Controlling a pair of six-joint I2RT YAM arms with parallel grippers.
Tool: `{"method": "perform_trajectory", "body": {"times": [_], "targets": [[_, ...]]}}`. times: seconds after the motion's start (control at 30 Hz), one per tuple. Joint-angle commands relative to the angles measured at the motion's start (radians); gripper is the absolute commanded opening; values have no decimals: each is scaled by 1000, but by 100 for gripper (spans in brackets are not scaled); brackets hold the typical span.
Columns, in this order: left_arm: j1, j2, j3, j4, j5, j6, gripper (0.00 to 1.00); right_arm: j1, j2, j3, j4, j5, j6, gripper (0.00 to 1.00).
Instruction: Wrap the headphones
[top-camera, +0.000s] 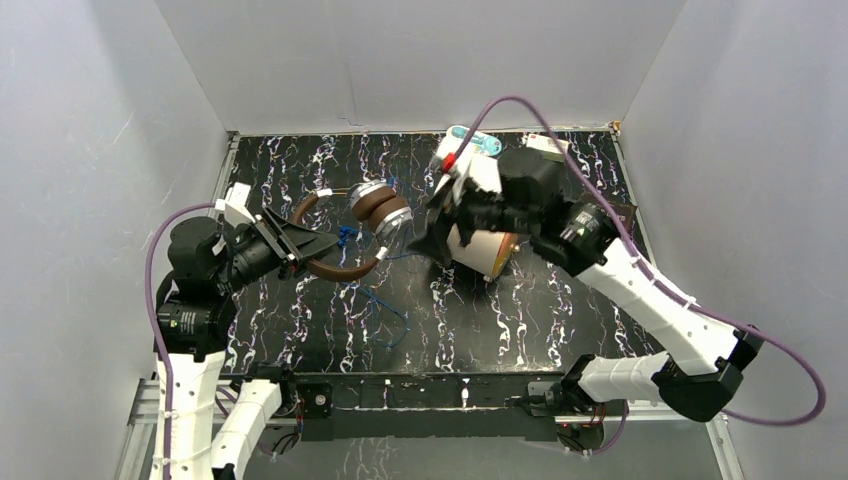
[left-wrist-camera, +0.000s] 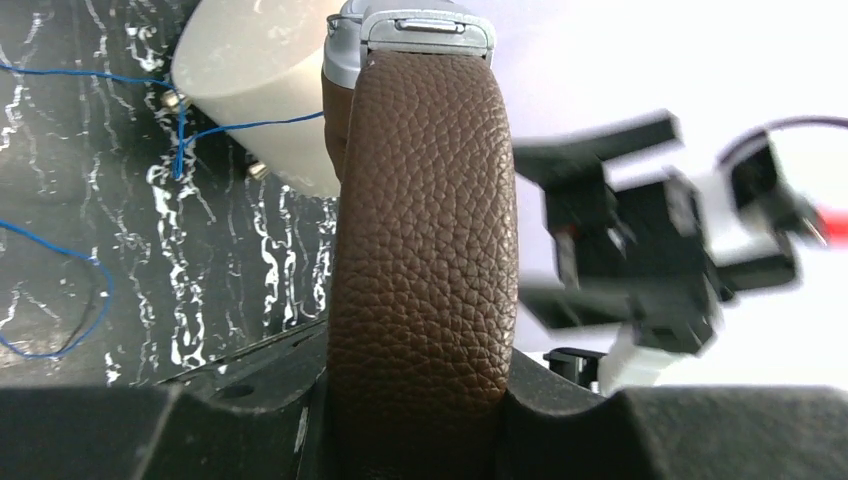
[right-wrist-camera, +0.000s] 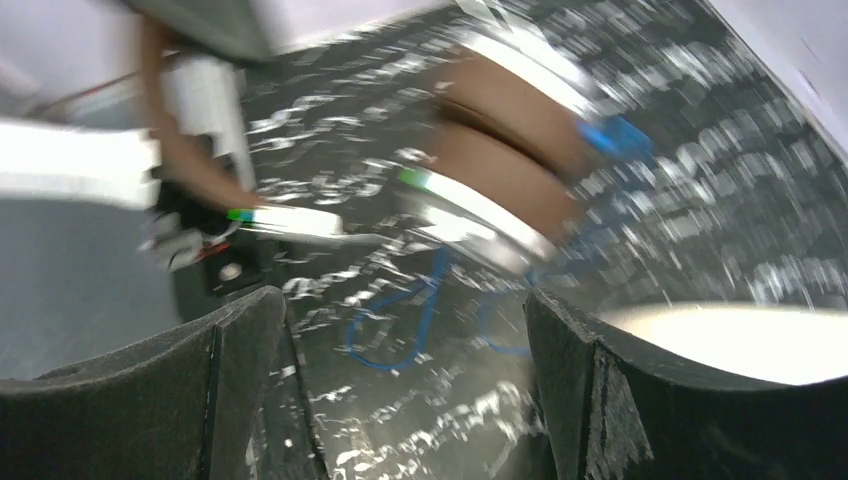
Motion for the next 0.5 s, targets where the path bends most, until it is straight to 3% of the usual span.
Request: {"method": "perform_trajectory", "body": {"times": [0.0,0.1,0.27,0.47], "targets": [[2,29,15,-29,17,86,0,242,34,123,-34,-60,-246,99],[2,49,7,-34,50,122,0,311,107,114,27,-205,-349,93],[1,84,3,-48,104,175,0,317,139,7,219,-348,-388,84],[2,114,6,-58,154,217,0,317,135,-145,362,-313,-432,70]]}}
